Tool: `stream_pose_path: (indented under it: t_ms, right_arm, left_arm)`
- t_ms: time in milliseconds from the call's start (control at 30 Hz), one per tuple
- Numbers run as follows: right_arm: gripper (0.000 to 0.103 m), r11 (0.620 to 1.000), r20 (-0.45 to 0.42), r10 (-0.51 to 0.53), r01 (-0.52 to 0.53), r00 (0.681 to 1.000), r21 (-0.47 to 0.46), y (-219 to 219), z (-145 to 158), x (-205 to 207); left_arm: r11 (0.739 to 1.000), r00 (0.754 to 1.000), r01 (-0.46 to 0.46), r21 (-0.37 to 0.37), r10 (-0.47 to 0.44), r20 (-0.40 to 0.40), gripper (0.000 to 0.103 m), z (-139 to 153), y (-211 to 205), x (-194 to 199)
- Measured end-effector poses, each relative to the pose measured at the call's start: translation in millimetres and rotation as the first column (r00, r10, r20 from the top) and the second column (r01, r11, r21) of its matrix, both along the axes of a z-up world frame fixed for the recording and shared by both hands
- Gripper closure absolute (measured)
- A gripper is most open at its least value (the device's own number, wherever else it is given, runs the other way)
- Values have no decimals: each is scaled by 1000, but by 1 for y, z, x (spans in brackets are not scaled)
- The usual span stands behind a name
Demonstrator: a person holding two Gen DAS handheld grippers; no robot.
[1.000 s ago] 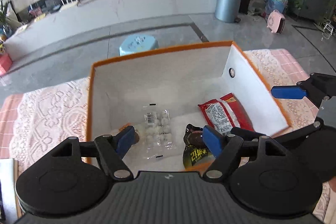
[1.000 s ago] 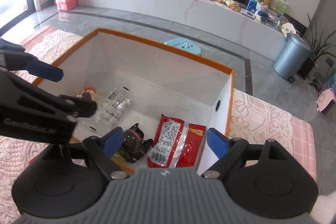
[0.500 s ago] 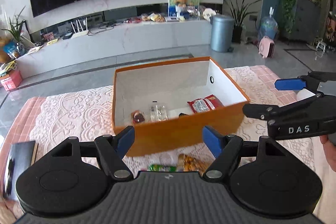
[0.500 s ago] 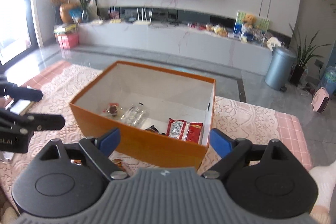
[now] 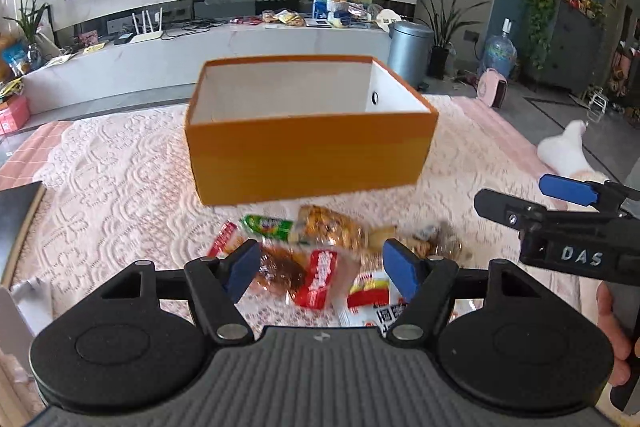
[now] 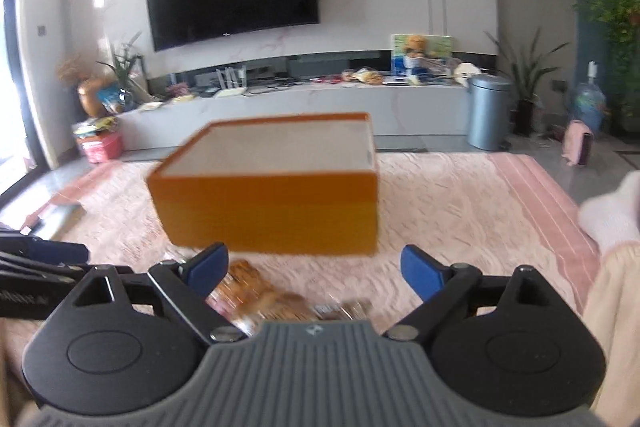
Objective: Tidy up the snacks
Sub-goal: 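Withdraw both tools from the box back toward the remaining snacks, then grasp the clear green-filled snack bag with the right gripper while the left gripper grasps the spicy strip pack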
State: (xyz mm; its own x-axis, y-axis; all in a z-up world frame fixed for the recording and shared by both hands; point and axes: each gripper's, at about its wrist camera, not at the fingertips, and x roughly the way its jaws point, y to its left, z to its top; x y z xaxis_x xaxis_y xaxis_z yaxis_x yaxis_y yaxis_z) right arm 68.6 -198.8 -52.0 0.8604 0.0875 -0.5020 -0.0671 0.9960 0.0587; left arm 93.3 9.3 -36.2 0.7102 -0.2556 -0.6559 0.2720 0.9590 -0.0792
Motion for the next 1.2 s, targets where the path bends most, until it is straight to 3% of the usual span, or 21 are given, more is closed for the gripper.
stream_pose_path:
  t_ms: [133, 300, 400, 700, 867, 1000, 1200]
  right_arm:
    - [16, 999, -44, -21, 19, 999, -47, -9, -25, 0]
    - [28, 999, -84, -33, 32, 996, -19, -27, -43, 10]
    - [29, 1000, -99, -23, 21, 995, -21, -32, -52, 18]
    - [37, 1000, -170, 1, 4, 985, 29, -38, -72, 41]
    - [37, 996, -240, 24, -3, 971, 85, -38, -87, 54]
    - [44, 997, -265, 18, 2, 964, 75, -36, -95, 60]
    - [51, 991, -305, 28, 12, 952, 130, -39, -102, 64]
  left_arm:
    - [998, 998, 56, -32, -56, -7, 21, -18, -5, -4]
    - [991, 992, 122, -56, -124, -28, 20, -34, -22, 2]
    - [989, 989, 137, -59, -140, -38, 18, -44, -34, 7]
    - [983, 984, 24, -183, -55, -168, 16, -71, -38, 37]
    - [983, 979, 14, -181, -51, -199, 15, -79, -43, 48]
    - [983, 970, 0, -182, -44, -238, 15, -86, -45, 56]
    - [975, 958, -4, -224, -60, -279, 17, -96, -43, 64]
